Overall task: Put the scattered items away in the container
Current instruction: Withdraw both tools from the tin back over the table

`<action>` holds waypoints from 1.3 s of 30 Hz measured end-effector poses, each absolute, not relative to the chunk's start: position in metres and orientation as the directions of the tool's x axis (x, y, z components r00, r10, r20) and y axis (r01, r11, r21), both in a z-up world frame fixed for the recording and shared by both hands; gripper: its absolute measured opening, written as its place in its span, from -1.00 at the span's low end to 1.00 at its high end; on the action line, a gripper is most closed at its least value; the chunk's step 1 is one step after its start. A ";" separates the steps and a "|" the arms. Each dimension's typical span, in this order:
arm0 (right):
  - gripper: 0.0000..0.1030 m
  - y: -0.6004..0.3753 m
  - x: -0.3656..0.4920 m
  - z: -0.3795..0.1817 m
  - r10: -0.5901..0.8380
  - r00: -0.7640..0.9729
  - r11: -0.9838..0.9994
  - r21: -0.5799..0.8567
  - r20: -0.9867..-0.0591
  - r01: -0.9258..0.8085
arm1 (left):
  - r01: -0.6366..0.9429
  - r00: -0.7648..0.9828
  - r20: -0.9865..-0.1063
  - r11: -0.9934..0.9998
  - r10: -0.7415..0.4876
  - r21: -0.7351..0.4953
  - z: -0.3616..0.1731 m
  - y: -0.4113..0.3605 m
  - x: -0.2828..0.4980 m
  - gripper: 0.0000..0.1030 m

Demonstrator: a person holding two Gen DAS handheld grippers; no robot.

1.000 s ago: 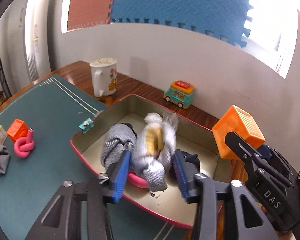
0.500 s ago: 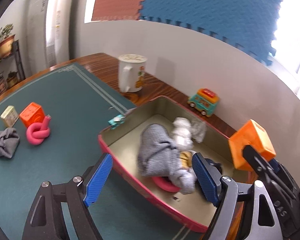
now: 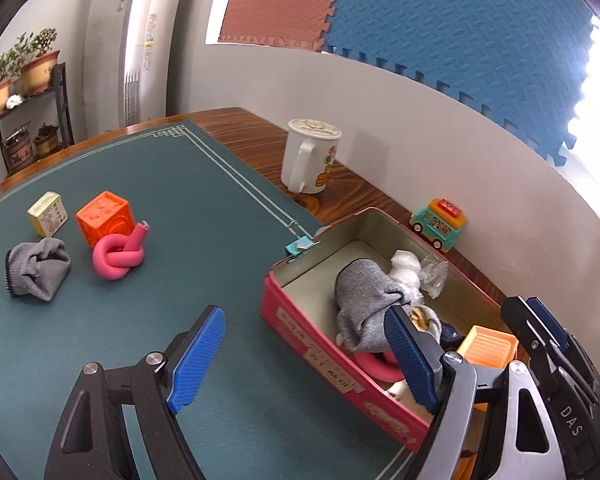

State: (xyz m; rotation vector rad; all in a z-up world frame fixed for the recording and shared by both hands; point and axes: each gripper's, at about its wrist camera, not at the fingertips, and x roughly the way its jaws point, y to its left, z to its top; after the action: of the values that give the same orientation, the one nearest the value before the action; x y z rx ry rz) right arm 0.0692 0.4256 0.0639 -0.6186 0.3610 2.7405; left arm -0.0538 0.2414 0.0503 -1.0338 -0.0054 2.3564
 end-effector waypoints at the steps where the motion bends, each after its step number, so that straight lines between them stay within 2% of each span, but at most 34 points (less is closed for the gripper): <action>1: 0.23 0.423 0.068 0.064 0.237 -0.861 -0.923 0.172 -0.450 -0.344 | -0.488 -0.546 -0.677 -0.844 0.493 -0.221 0.050 0.238 -0.054 0.63; 11: 0.26 0.384 0.053 0.068 0.179 -0.875 -0.949 0.157 -0.451 -0.275 | -0.421 -0.581 -0.679 -0.879 0.449 -0.222 0.047 0.194 -0.061 0.62; 25: 0.44 0.306 0.010 0.059 0.033 -0.877 -0.990 0.108 -0.480 -0.096 | -0.182 -0.669 -0.701 -0.968 0.249 -0.171 0.029 0.079 -0.099 0.63; 33: 0.46 0.273 -0.024 0.037 -0.033 -0.844 -0.993 0.111 -0.535 -0.031 | -0.047 -0.688 -0.715 -0.991 0.123 -0.125 0.014 0.031 -0.139 0.63; 39: 0.46 0.264 -0.037 0.018 -0.057 -0.816 -0.994 0.113 -0.575 -0.010 | -0.027 -0.643 -0.759 -0.994 0.102 -0.110 -0.006 0.032 -0.176 0.62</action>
State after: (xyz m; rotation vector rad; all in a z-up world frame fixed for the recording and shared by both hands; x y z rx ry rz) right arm -0.0371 0.2643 0.0182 -0.9591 0.1747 3.0129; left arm -0.1756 0.0325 -0.0062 -1.2928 -0.1362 2.7817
